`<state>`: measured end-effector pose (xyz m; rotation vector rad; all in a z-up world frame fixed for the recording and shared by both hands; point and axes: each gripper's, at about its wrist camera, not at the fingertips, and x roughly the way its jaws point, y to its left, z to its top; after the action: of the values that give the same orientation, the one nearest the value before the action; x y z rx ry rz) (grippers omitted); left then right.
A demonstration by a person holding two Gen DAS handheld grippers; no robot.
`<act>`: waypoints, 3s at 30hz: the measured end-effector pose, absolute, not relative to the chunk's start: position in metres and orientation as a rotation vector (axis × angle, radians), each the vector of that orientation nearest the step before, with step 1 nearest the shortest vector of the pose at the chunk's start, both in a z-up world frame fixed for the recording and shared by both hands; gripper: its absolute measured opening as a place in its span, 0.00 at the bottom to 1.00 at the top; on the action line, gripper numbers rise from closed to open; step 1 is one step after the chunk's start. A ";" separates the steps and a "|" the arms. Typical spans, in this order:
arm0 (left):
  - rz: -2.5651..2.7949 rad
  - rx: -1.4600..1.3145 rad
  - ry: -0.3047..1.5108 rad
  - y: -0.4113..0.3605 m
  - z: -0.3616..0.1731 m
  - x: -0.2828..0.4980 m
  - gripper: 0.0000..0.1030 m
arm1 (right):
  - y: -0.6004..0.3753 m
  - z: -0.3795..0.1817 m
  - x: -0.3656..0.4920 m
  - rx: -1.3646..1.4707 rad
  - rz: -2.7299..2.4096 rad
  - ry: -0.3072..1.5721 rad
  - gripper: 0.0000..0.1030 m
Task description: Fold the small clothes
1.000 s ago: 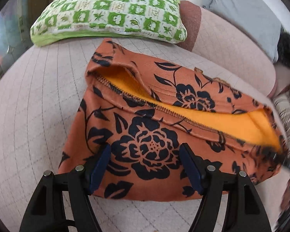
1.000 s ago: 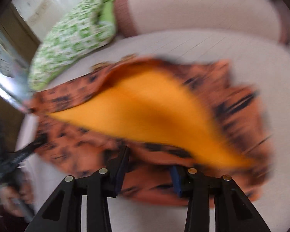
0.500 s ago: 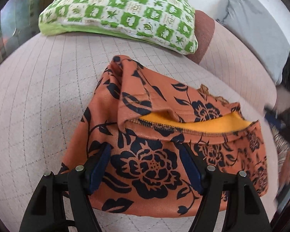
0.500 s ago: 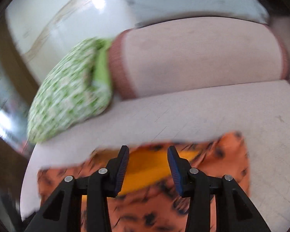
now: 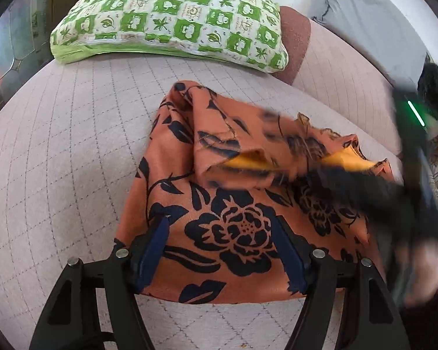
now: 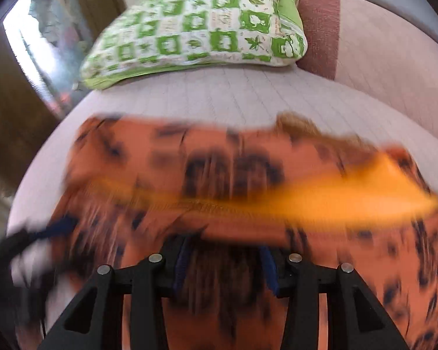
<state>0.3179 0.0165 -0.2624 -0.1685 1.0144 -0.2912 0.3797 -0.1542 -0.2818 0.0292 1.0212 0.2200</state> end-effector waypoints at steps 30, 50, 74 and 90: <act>-0.262 0.070 0.979 -0.001 -0.273 0.293 0.71 | -0.374 -0.289 0.191 0.480 -0.136 0.945 0.47; -0.007 0.042 1.031 0.033 -0.281 0.295 0.89 | -0.370 -0.292 0.165 0.619 -0.112 0.959 0.49; -0.053 -0.029 0.764 0.003 -0.204 0.198 0.88 | -0.330 -0.208 0.088 0.599 -0.022 0.694 0.55; -0.046 -0.021 0.816 -0.016 -0.224 0.237 0.88 | -0.339 -0.242 0.130 0.640 -0.024 0.807 0.56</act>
<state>0.2373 -0.0164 -0.2242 -0.0206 0.8160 -0.0457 0.1299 -0.3394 -0.2416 0.6403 0.8065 -0.0238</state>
